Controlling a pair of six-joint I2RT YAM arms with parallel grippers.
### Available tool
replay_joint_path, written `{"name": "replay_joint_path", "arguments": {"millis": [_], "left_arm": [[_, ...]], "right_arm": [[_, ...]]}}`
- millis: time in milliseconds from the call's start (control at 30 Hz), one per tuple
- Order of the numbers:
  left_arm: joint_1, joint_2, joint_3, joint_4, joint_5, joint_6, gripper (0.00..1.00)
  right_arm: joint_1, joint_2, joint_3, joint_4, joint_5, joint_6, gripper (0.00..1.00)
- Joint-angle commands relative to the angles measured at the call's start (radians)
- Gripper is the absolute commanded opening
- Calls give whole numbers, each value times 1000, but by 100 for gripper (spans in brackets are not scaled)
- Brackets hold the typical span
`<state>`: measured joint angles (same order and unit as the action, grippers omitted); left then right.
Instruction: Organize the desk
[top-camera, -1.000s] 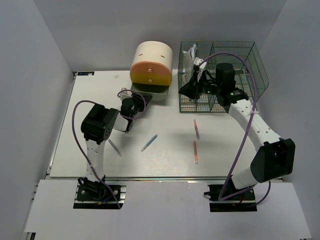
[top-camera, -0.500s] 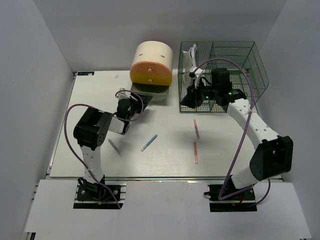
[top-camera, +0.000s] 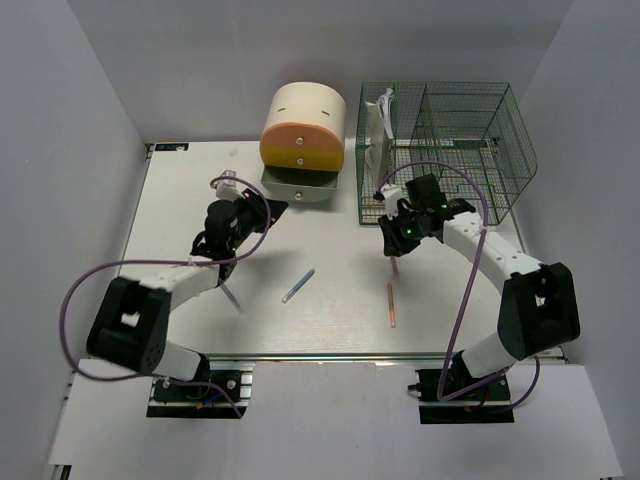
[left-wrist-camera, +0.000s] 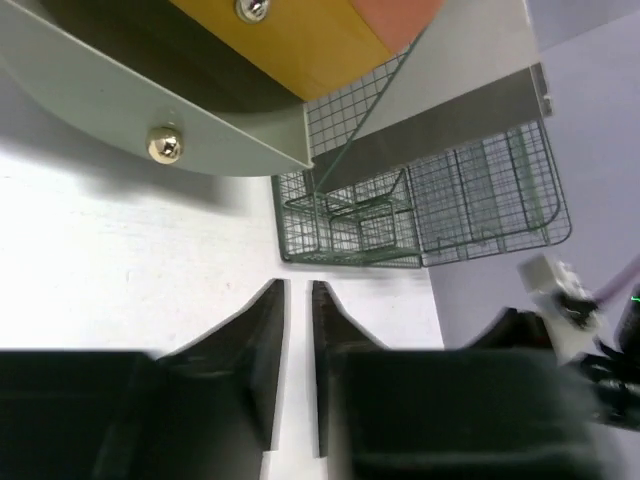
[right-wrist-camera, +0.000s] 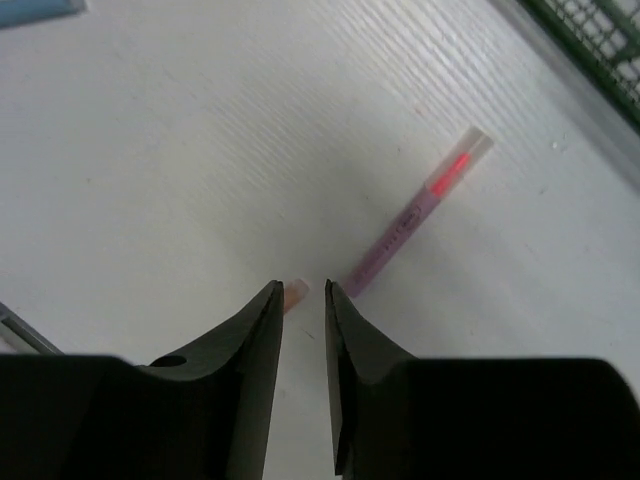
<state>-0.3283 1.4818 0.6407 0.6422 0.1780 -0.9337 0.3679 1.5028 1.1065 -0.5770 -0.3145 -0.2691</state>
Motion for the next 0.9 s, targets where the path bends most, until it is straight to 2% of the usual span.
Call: {"name": "replay_joint_path", "arguments": {"millis": [0, 33, 67, 133, 167, 200, 267, 300, 400, 733, 867], "left_arm": [[9, -164, 43, -316, -30, 199, 19], [9, -195, 53, -451, -58, 210, 13], [9, -256, 62, -510, -86, 214, 7], [9, -313, 71, -634, -162, 236, 8], [9, -369, 71, -698, -199, 239, 14], [9, -400, 71, -735, -240, 233, 38], [9, -472, 62, -811, -258, 220, 47], [9, -492, 57, -849, -262, 217, 57], [9, -554, 54, -932, -268, 190, 68], [9, -692, 48, -1141, -340, 125, 71], [9, -753, 27, -1222, -403, 52, 71]], "right_arm": [[9, 22, -17, -47, 133, 14, 30], [11, 34, -23, -40, 147, 19, 33], [9, 36, -37, -32, 155, 22, 36], [11, 54, -48, -5, 186, 25, 41], [9, 63, -51, 6, 202, 27, 45], [9, 74, -59, 15, 210, 27, 47], [8, 100, -60, 42, 227, 31, 47], [8, 117, -66, 52, 233, 31, 47], [3, 152, -69, 86, 242, 31, 48], [3, 241, -50, 149, 247, 54, 45], [6, 264, -66, 177, 262, 65, 40]]}}
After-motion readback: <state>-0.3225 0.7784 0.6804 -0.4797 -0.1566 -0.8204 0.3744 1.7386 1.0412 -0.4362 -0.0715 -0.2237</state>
